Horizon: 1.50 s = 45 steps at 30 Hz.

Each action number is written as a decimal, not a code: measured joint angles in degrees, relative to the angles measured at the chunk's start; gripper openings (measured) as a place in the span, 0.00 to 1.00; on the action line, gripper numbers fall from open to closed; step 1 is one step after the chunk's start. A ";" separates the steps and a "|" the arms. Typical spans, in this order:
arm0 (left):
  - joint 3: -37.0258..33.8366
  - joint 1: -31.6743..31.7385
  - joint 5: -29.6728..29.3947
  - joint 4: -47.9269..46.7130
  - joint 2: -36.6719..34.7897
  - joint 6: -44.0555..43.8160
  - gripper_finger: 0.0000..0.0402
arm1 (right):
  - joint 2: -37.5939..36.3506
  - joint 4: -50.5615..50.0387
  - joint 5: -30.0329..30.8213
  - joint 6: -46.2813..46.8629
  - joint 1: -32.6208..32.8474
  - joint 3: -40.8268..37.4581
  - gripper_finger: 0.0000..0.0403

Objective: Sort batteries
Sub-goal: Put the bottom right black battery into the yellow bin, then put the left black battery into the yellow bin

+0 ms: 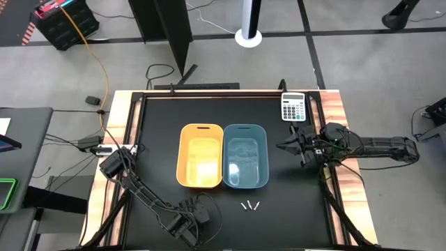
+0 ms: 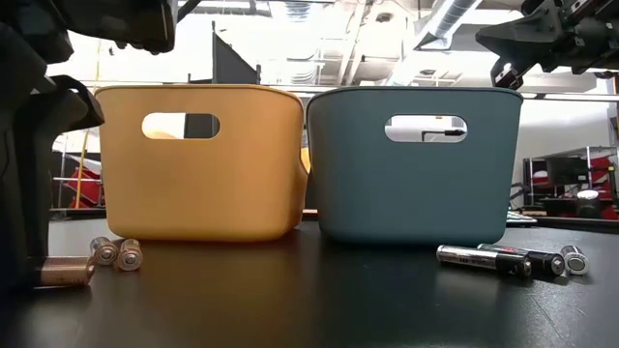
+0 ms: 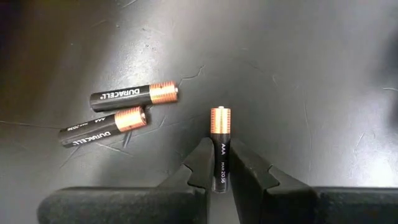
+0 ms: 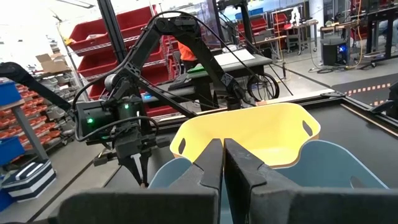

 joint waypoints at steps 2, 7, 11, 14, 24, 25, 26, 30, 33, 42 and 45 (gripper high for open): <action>0.00 0.00 -0.27 0.02 0.00 -0.02 0.08 | 0.02 0.00 0.00 0.00 0.00 0.00 0.08; 0.02 0.20 -1.76 -0.27 -0.67 -0.17 0.08 | 0.00 0.00 0.00 0.00 0.00 0.00 0.08; 0.04 0.37 -3.82 -0.44 -2.22 0.62 0.08 | 0.02 0.02 0.00 0.00 0.00 0.00 0.08; 0.07 0.37 -5.43 -0.63 -3.64 1.58 0.08 | 0.01 0.02 0.00 0.00 -0.01 0.00 0.08; 0.09 0.76 -13.92 -0.63 -12.59 8.90 0.08 | 0.02 0.02 -0.01 0.00 0.00 0.00 0.08; 0.11 1.12 -15.24 -0.68 -13.65 10.09 0.08 | 0.01 0.02 0.00 0.00 0.00 0.00 0.08; 0.11 1.49 -16.31 -0.83 -14.70 11.31 0.08 | 0.02 0.02 0.00 0.00 0.00 0.00 0.08; 0.15 4.14 -19.89 -3.53 -19.12 15.50 0.08 | 0.00 0.30 0.00 0.02 0.00 0.00 0.08; 0.15 7.16 -21.40 -8.39 -22.14 16.39 0.08 | 0.00 0.48 0.00 0.02 0.00 0.00 0.08; 0.15 17.87 -16.47 -19.27 -26.08 21.22 0.14 | 0.01 0.48 0.00 0.04 -0.01 0.00 0.08; 0.15 19.43 -13.84 -20.96 -26.08 22.83 0.23 | 0.00 0.46 0.00 0.04 0.00 0.00 0.08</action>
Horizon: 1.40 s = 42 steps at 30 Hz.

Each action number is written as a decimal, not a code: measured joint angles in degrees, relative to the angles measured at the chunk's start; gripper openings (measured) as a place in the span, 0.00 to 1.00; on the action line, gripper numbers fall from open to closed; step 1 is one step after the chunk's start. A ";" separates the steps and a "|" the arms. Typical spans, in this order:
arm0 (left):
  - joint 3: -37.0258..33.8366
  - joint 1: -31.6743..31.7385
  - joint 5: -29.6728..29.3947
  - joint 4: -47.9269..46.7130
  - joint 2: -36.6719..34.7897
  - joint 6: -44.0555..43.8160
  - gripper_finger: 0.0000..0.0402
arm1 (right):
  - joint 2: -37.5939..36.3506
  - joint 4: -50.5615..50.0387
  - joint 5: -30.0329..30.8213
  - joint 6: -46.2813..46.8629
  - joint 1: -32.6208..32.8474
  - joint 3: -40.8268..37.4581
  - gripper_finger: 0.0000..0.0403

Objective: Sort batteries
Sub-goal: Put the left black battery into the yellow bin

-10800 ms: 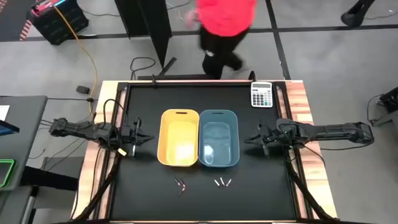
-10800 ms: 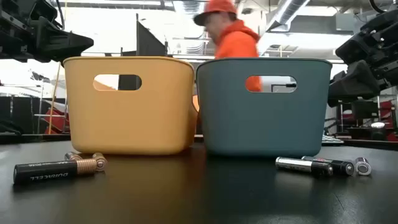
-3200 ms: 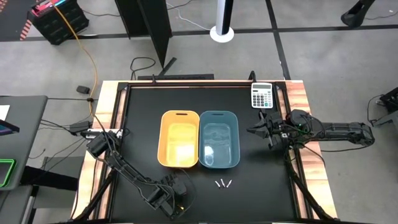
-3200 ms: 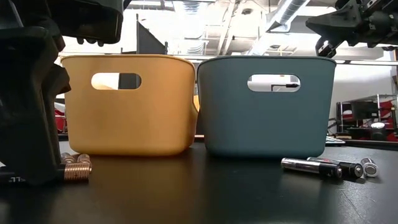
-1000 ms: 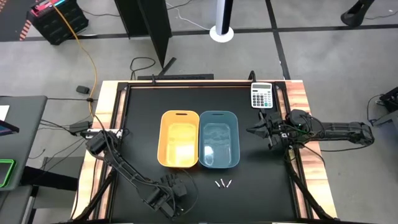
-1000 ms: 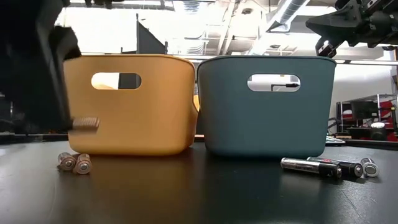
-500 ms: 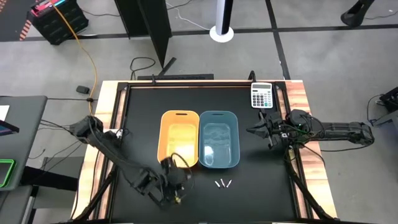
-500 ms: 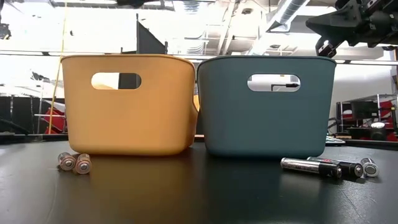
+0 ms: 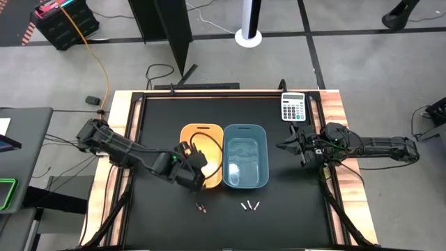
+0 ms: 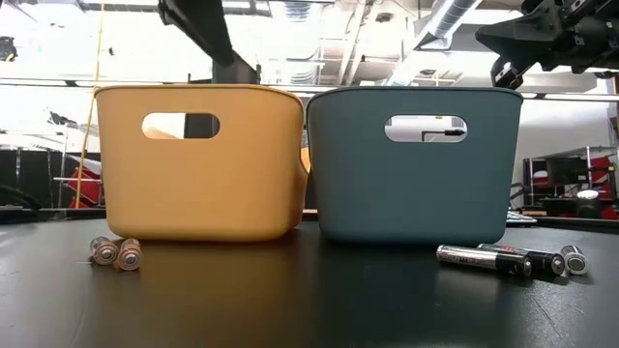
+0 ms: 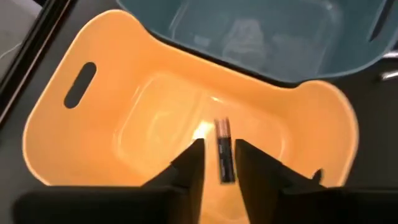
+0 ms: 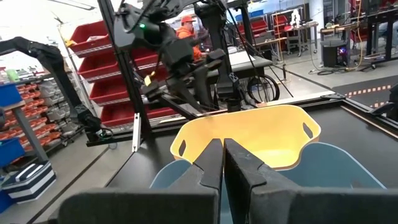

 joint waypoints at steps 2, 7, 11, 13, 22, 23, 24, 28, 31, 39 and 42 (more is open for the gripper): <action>0.00 0.15 0.26 -0.30 0.00 0.68 0.30 | 0.01 -0.05 -0.01 0.00 0.00 0.00 0.08; 0.04 -0.50 0.55 -0.72 -0.52 -1.21 0.44 | 0.00 -0.74 -0.01 -0.01 0.00 0.00 0.08; 1.44 -4.38 3.23 1.38 -0.42 -1.58 0.47 | 0.02 -1.90 -0.02 0.13 0.00 0.00 0.08; 2.18 -7.30 4.32 3.53 -0.43 -0.53 0.46 | 0.02 -2.04 -0.02 0.11 0.00 0.00 0.08; 1.16 -19.49 11.20 11.85 4.07 6.97 0.37 | 0.01 -1.93 0.00 -0.07 -0.07 0.00 0.08; 1.11 -19.83 11.13 11.82 5.30 6.12 0.37 | 0.00 -1.95 0.00 -0.07 -0.08 0.00 0.08; 1.11 -19.99 11.15 11.72 6.85 5.01 0.38 | 0.02 -1.85 0.00 -0.07 -0.09 0.00 0.08; 1.05 -19.66 11.44 11.85 12.44 1.73 0.42 | 0.02 -1.59 0.46 -0.07 -0.09 0.00 0.08; 1.06 -19.19 11.17 11.94 15.47 0.97 0.43 | 0.02 -0.54 0.55 -0.04 -0.09 0.00 0.08; 1.07 -18.17 10.49 10.91 23.44 3.93 0.44 | 0.00 0.42 0.70 0.00 -0.07 0.00 0.08; 1.05 -17.76 9.47 9.99 24.41 3.61 0.44 | 0.02 0.39 0.80 0.00 -0.07 0.00 0.08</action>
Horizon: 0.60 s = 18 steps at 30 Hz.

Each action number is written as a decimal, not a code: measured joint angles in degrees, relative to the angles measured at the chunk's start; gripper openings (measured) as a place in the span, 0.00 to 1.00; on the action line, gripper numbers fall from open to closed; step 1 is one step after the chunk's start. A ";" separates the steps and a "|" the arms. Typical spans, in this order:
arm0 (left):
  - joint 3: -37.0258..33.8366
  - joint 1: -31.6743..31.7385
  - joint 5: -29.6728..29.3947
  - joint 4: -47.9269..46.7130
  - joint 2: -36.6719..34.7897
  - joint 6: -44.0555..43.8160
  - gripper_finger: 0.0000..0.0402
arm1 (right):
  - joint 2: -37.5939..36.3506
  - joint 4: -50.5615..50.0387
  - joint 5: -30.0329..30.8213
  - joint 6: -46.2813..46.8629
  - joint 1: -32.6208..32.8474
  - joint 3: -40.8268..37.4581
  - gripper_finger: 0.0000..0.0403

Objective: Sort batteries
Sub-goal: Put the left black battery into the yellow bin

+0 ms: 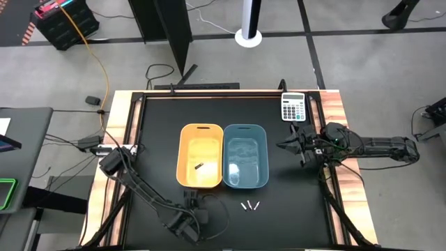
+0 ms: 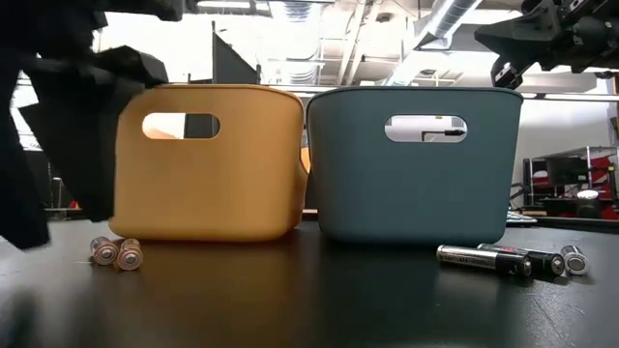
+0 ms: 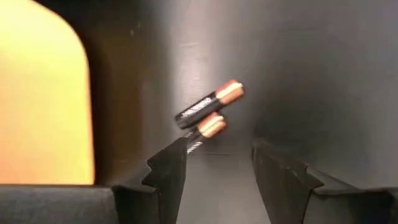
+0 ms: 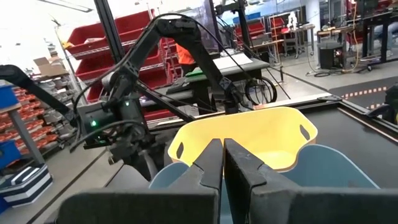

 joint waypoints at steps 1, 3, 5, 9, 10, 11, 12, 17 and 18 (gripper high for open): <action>0.00 0.22 -0.13 -0.11 -0.11 0.01 0.44 | -0.02 0.00 0.09 0.00 0.00 0.00 0.08; 0.00 0.64 -0.25 0.02 -0.33 -0.05 0.44 | 0.00 -0.03 0.13 0.00 0.00 0.00 0.08; 0.00 1.10 -0.02 -0.21 -0.35 -0.08 0.44 | -0.01 -0.04 0.14 0.00 0.00 0.00 0.08; 0.00 1.99 1.96 -0.03 -0.29 0.07 0.44 | -0.02 -0.07 0.14 -0.02 0.00 0.00 0.08; 0.00 2.14 2.49 -0.06 -0.27 0.32 0.44 | -0.01 -0.10 0.14 -0.02 0.00 0.00 0.08; 0.00 2.29 2.70 -0.09 -0.24 0.62 0.44 | -0.02 -0.16 0.14 -0.03 0.00 0.00 0.08; 0.00 2.40 2.80 -0.05 -0.24 0.77 0.44 | -0.02 -0.25 0.14 -0.04 0.00 0.00 0.08; 0.00 3.30 4.08 -0.21 -0.24 1.52 0.44 | -0.01 -0.26 0.14 -0.04 0.00 0.00 0.08; 0.00 3.54 4.11 -0.21 -0.24 1.52 0.44 | 0.00 -0.26 0.14 -0.04 0.00 0.00 0.08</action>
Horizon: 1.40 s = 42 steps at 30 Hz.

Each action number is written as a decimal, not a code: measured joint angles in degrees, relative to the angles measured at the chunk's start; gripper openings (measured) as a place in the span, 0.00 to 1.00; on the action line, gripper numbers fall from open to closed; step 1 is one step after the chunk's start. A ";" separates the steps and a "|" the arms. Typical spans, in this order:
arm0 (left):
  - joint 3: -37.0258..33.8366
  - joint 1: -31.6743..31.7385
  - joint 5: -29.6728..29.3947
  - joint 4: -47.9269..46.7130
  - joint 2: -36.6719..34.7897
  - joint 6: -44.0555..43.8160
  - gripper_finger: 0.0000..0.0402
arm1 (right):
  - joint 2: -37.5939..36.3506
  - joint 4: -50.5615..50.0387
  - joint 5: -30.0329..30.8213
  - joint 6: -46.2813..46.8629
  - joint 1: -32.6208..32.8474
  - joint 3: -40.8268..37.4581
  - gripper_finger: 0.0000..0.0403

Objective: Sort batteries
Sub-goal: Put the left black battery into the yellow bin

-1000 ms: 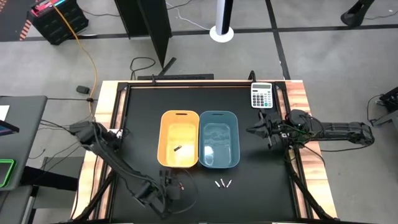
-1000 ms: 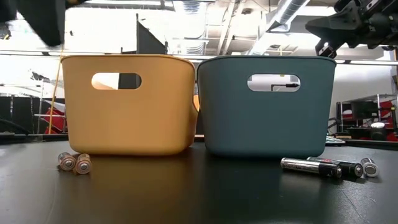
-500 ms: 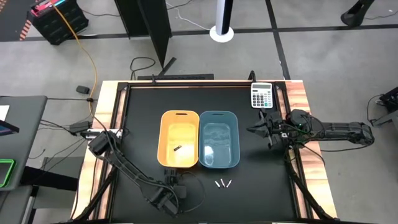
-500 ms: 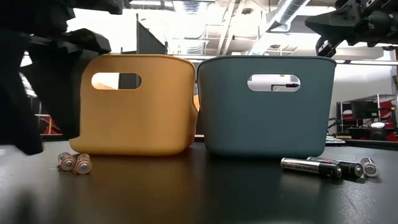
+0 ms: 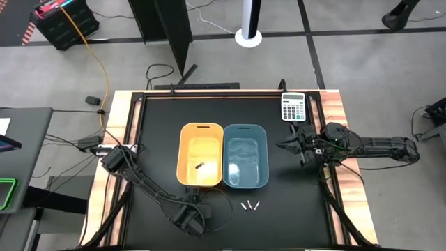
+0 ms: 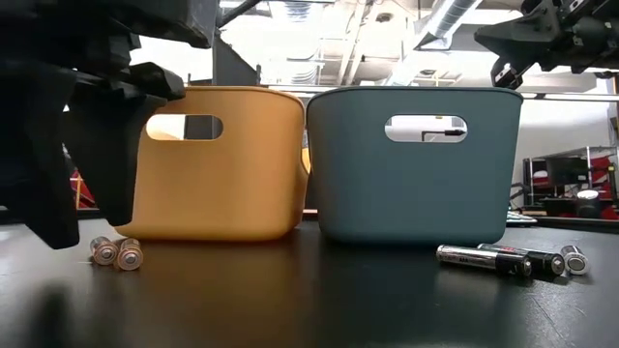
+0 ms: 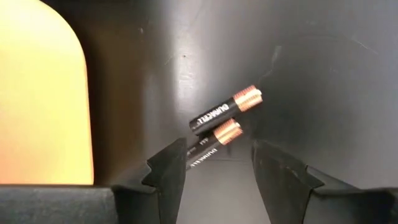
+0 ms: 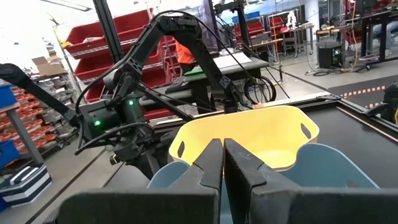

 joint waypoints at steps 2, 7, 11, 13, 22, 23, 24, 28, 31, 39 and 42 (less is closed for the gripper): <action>0.00 0.45 0.34 -0.03 0.00 0.05 0.44 | -0.02 0.00 0.00 0.00 0.00 0.00 0.08; -1.41 1.23 3.25 0.34 0.05 0.11 0.44 | -0.01 0.00 0.00 0.00 0.00 0.00 0.08; -3.06 1.25 4.90 1.53 -0.17 -0.26 0.44 | -0.02 0.00 0.00 0.02 0.00 0.00 0.08; -3.45 1.25 5.01 1.89 -0.26 -0.70 0.44 | 0.00 0.00 0.00 0.02 0.00 0.00 0.08; -3.50 1.23 5.19 2.46 -0.16 -0.63 0.27 | 0.00 0.00 0.00 0.02 0.00 0.00 0.08; -3.50 1.21 5.68 2.50 -0.15 -0.58 0.24 | -0.02 0.00 0.00 0.02 0.00 0.00 0.08; -3.50 1.23 6.27 2.55 -0.15 -0.47 0.21 | -0.02 0.00 0.00 0.02 0.00 0.00 0.08; -3.54 1.23 7.17 3.14 -0.13 -0.22 0.10 | 0.00 0.00 0.00 0.02 0.00 0.00 0.08; -3.54 1.28 8.03 3.63 -0.13 -0.07 0.05 | -0.01 0.00 0.00 0.02 0.00 0.00 0.08; -2.33 1.43 9.28 2.76 -0.05 -1.13 0.04 | -0.02 0.01 -0.02 0.03 0.00 0.00 0.08; -1.07 1.42 9.93 2.33 0.15 -1.22 0.03 | -0.02 0.02 0.00 0.04 0.00 0.00 0.08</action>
